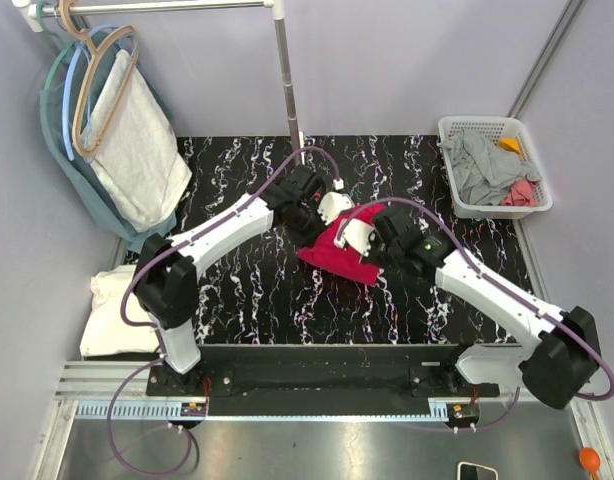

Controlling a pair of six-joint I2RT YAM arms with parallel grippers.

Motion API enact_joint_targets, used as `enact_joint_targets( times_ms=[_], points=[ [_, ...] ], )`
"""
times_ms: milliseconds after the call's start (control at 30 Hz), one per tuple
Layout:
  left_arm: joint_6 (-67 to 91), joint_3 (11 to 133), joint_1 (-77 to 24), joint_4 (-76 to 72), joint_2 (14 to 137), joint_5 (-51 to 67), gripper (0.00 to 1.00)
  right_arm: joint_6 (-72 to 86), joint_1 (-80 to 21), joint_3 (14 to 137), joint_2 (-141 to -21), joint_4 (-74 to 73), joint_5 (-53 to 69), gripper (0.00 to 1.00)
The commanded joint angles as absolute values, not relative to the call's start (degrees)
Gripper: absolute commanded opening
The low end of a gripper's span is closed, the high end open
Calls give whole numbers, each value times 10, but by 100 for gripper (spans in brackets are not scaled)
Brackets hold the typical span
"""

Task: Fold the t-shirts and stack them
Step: Fold the tshirt

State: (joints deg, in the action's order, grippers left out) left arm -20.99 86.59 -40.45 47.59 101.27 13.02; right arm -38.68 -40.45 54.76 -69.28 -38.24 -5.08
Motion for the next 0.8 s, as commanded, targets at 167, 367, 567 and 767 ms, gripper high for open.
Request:
enact_joint_targets(
  times_ms=[167, 367, 567, 767],
  points=[
    [-243, 967, -365, 477, 1090, 92, 0, -466, -308, 641, -797, -334, -45, 0],
    [-260, 1043, -346, 477, 1157, 75, 0, -490, -257, 703, -881, -321, -22, 0],
    [-275, 1121, -336, 476, 1226, 54, 0, -501, -229, 746, -947, -310, -10, 0],
    [-281, 1160, -335, 467, 1273, 47, 1, -506, -217, 759, -992, -291, -6, 0]
  ],
)
